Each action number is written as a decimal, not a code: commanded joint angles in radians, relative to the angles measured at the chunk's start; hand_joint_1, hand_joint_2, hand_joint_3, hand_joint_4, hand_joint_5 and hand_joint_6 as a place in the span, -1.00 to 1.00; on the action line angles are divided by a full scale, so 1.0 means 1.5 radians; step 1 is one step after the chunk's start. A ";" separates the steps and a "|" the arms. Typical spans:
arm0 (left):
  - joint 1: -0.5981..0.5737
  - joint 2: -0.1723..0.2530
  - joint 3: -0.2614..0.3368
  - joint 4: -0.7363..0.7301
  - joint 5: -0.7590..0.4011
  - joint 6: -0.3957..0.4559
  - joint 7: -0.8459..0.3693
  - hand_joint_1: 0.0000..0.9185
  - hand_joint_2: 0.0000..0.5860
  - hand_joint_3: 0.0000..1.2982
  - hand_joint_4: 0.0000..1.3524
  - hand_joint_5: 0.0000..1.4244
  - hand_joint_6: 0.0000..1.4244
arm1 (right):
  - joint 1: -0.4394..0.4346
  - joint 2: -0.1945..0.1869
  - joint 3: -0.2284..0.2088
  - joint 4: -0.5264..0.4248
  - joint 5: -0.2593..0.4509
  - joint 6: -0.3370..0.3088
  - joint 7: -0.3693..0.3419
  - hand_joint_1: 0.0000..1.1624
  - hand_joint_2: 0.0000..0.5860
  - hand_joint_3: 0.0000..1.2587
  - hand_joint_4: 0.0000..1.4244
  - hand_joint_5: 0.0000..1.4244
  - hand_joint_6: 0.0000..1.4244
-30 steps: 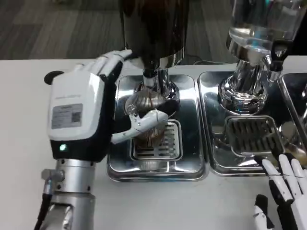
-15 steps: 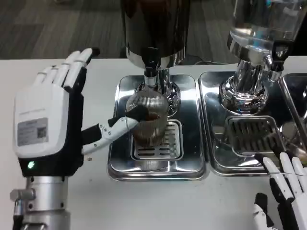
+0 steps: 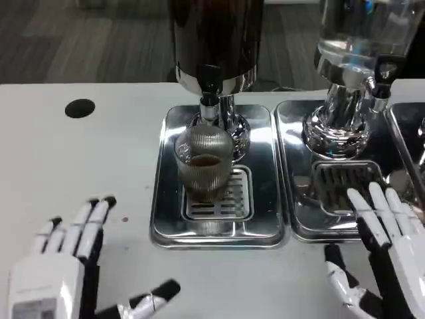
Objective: Grasp the cup under the faucet to collect the drink, then remove the cup.
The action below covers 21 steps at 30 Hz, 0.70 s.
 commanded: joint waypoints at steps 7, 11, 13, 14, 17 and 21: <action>-0.007 0.029 -0.025 0.067 -0.002 -0.019 0.041 -1.00 -0.86 -0.80 -1.00 -0.78 -0.83 | -0.117 0.036 0.001 -0.031 0.130 0.036 0.198 -0.30 -0.06 -1.00 -1.00 -1.00 -0.91; -0.008 0.033 -0.020 0.075 -0.022 -0.026 0.038 -1.00 -0.83 -0.80 -1.00 -0.80 -0.83 | -0.195 0.063 0.010 -0.021 0.184 0.097 0.302 -0.12 -0.16 -1.00 -1.00 -1.00 -0.95; -0.009 0.036 -0.020 0.076 -0.026 -0.025 0.036 -1.00 -0.83 -0.78 -1.00 -0.80 -0.84 | -0.233 0.073 0.016 -0.014 0.201 0.130 0.349 -0.09 -0.22 -1.00 -1.00 -1.00 -0.95; -0.009 0.037 -0.020 0.076 -0.027 -0.024 0.035 -1.00 -0.83 -0.78 -1.00 -0.80 -0.84 | -0.250 0.079 0.018 -0.010 0.209 0.145 0.368 -0.08 -0.23 -1.00 -1.00 -1.00 -0.95; -0.001 0.039 -0.018 0.074 -0.034 -0.023 0.037 -1.00 -0.82 -0.75 -1.00 -0.80 -0.85 | -0.311 0.102 0.033 0.009 0.218 0.192 0.411 -0.08 -0.28 -1.00 -1.00 -1.00 -0.97; 0.010 0.040 -0.017 0.076 -0.038 -0.025 0.045 -1.00 -0.81 -0.73 -1.00 -0.80 -0.86 | -0.367 0.126 0.043 0.045 0.222 0.229 0.424 -0.07 -0.30 -1.00 -1.00 -1.00 -0.97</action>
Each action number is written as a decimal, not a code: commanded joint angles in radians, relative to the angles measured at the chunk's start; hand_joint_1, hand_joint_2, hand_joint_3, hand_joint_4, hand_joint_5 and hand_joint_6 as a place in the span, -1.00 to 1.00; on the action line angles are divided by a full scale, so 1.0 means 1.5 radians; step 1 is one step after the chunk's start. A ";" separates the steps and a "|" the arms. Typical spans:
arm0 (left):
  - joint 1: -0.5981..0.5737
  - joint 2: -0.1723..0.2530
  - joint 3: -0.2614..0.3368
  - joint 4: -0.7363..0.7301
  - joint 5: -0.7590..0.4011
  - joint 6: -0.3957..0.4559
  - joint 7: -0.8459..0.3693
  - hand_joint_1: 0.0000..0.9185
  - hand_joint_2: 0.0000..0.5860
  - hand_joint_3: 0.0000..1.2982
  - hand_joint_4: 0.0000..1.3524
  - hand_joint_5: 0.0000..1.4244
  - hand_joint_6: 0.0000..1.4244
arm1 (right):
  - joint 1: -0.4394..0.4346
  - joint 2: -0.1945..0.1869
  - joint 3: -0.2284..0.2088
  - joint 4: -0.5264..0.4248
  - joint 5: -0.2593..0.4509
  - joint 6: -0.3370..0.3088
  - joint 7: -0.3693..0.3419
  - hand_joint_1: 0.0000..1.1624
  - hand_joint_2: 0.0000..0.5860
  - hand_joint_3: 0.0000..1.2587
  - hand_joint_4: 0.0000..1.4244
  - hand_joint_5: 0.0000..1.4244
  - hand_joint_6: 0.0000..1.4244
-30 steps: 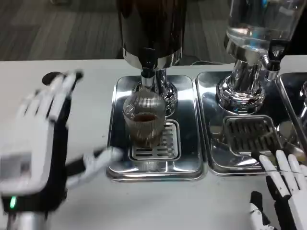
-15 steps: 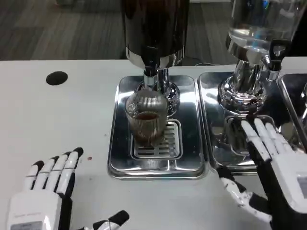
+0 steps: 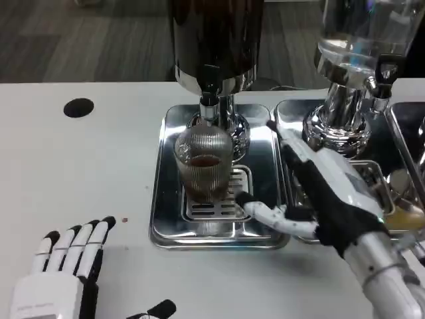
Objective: Grasp the cup under the faucet to collect the drink, then remove the cup.
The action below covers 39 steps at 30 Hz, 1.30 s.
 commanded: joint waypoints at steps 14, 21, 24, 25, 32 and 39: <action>0.022 0.015 0.011 0.013 -0.028 -0.008 0.014 -1.00 -0.77 -0.62 -1.00 -0.80 -0.87 | -0.170 0.056 0.042 0.178 0.012 0.069 0.007 -0.04 -0.39 -1.00 -1.00 -1.00 -0.97; 0.021 0.017 0.012 0.030 -0.031 -0.006 0.022 -1.00 -0.73 -0.60 -1.00 -0.79 -0.87 | -0.204 0.077 0.050 0.228 0.024 0.058 -0.008 -0.03 -0.45 -1.00 -1.00 -1.00 -0.97; 0.021 0.017 0.014 0.034 -0.034 -0.007 0.024 -1.00 -0.73 -0.60 -1.00 -0.79 -0.87 | -0.213 0.083 0.050 0.244 0.029 0.054 -0.017 -0.03 -0.45 -1.00 -1.00 -1.00 -0.95; 0.021 0.017 0.014 0.035 -0.035 -0.008 0.025 -1.00 -0.73 -0.60 -1.00 -0.79 -0.87 | -0.216 0.086 0.049 0.252 0.032 0.052 -0.022 -0.02 -0.45 -1.00 -1.00 -1.00 -0.94; 0.021 0.018 0.021 0.038 -0.039 -0.011 0.025 -1.00 -0.72 -0.58 -1.00 -0.79 -0.86 | -0.212 0.100 0.039 0.299 0.055 0.021 -0.076 0.01 -0.44 -1.00 -1.00 -1.00 -0.92; 0.018 0.017 0.022 0.045 -0.041 -0.016 0.021 -1.00 -0.72 -0.56 -1.00 -0.78 -0.86 | -0.210 0.103 0.037 0.313 0.065 0.000 -0.108 0.05 -0.44 -1.00 -1.00 -1.00 -0.86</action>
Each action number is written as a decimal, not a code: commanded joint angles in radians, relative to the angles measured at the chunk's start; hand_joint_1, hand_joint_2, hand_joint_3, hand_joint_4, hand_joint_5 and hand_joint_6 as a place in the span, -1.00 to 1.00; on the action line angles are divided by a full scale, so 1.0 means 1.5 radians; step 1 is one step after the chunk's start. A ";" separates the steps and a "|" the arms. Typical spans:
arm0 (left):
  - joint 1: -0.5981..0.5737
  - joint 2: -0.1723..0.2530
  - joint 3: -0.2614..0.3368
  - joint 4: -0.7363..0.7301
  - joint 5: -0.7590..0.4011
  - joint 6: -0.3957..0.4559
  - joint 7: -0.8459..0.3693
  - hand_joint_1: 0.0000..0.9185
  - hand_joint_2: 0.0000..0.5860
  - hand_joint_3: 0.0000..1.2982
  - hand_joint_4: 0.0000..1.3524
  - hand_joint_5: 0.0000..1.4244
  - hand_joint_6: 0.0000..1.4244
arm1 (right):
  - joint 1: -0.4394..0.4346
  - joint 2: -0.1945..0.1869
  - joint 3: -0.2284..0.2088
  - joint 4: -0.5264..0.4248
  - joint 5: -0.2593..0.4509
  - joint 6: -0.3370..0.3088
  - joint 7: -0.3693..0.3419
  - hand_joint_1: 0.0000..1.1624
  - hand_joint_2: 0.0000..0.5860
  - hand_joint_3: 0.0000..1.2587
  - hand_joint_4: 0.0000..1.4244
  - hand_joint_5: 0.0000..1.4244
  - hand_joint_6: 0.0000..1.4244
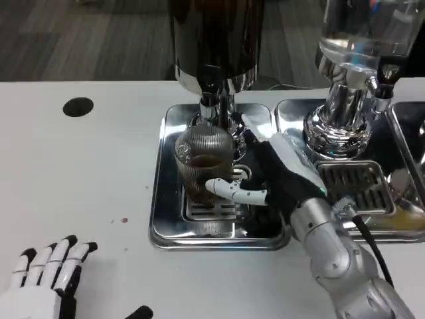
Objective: Grasp the cup under the faucet to collect the drink, then remove the cup.
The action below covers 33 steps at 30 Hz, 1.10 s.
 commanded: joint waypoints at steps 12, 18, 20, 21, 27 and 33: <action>0.005 0.009 0.005 0.010 -0.016 -0.009 0.008 -1.00 -0.72 -0.52 -1.00 -0.78 -0.86 | -0.010 0.012 -0.002 0.054 0.021 -0.038 -0.034 0.09 -0.45 -1.00 -0.98 -1.00 -0.83; 0.006 0.008 0.006 0.014 -0.019 -0.010 0.009 -1.00 -0.70 -0.50 -1.00 -0.78 -0.86 | -0.014 0.019 -0.003 0.082 0.025 -0.056 -0.045 0.12 -0.41 -1.00 -0.88 -0.95 -0.79; 0.004 0.008 0.007 0.016 -0.021 -0.011 0.009 -1.00 -0.71 -0.50 -1.00 -0.78 -0.86 | -0.014 0.026 -0.004 0.086 0.026 -0.067 -0.058 0.15 -0.42 -0.94 -0.82 -0.92 -0.77; 0.004 0.008 0.007 0.017 -0.022 -0.011 0.009 -1.00 -0.71 -0.50 -1.00 -0.78 -0.86 | -0.014 0.029 -0.003 0.087 0.026 -0.070 -0.063 0.15 -0.42 -0.91 -0.80 -0.89 -0.76; 0.003 0.008 0.012 0.021 -0.027 -0.015 0.009 -1.00 -0.71 -0.50 -1.00 -0.78 -0.86 | -0.016 0.040 -0.003 0.105 0.026 -0.084 -0.081 0.20 -0.40 -0.76 -0.68 -0.80 -0.70; 0.003 0.008 0.016 0.029 -0.032 -0.021 0.010 -1.00 -0.71 -0.49 -1.00 -0.78 -0.86 | -0.019 0.050 -0.004 0.127 0.025 -0.105 -0.112 0.29 -0.38 -0.53 -0.47 -0.64 -0.59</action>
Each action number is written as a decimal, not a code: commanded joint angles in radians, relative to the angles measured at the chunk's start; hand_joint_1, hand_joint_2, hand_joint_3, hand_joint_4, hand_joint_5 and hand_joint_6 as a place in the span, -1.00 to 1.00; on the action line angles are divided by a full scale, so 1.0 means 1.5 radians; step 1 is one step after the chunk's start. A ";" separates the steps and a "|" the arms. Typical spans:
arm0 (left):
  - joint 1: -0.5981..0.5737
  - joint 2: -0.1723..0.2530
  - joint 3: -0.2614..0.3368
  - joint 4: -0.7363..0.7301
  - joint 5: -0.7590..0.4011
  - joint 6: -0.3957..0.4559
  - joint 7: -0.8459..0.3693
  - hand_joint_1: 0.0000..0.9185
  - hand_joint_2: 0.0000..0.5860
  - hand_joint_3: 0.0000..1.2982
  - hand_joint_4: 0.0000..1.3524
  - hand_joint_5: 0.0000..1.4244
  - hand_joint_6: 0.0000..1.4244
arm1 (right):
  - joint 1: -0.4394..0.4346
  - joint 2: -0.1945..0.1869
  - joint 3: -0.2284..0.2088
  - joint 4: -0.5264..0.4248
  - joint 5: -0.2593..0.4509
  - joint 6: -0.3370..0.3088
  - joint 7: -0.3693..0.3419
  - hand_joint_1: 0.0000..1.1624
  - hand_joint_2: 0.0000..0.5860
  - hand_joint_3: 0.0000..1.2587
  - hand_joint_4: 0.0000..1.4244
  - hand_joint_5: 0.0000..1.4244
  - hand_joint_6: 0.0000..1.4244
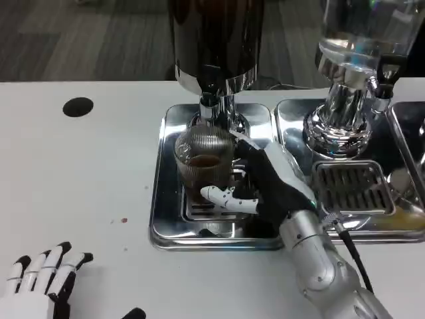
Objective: Grasp the cup under the faucet to collect the drink, then remove the cup.
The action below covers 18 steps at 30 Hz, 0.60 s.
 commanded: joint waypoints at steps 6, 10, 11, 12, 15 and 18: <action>0.001 0.007 0.009 0.014 -0.017 -0.013 0.012 -1.00 -0.71 -0.49 -1.00 -0.78 -0.86 | 0.001 0.016 -0.009 0.017 0.000 -0.049 -0.080 0.40 -0.41 -0.28 -0.24 -0.44 -0.43; -0.001 0.008 0.009 0.016 -0.020 -0.015 0.011 -1.00 -0.70 -0.49 -1.00 -0.78 -0.86 | 0.008 0.018 -0.012 0.021 0.001 -0.064 -0.104 0.44 -0.41 -0.16 -0.13 -0.35 -0.37; -0.001 0.008 0.009 0.016 -0.020 -0.015 0.010 -1.00 -0.70 -0.48 -1.00 -0.78 -0.86 | 0.009 0.018 -0.012 0.023 0.002 -0.067 -0.107 0.44 -0.41 -0.14 -0.12 -0.33 -0.35; -0.002 0.008 0.009 0.016 -0.020 -0.015 0.010 -1.00 -0.70 -0.48 -1.00 -0.78 -0.86 | 0.011 0.018 -0.013 0.023 0.001 -0.071 -0.114 0.44 -0.41 -0.12 -0.09 -0.31 -0.35; -0.003 0.007 0.008 0.019 -0.020 -0.017 0.009 -1.00 -0.70 -0.48 -1.00 -0.78 -0.86 | 0.018 0.016 -0.013 0.024 -0.002 -0.081 -0.128 0.45 -0.37 -0.07 -0.04 -0.26 -0.31; -0.005 0.007 0.007 0.021 -0.022 -0.019 0.009 -1.00 -0.70 -0.48 -1.00 -0.78 -0.86 | 0.024 0.014 -0.016 0.021 0.000 -0.086 -0.130 0.46 -0.37 -0.02 -0.01 -0.23 -0.29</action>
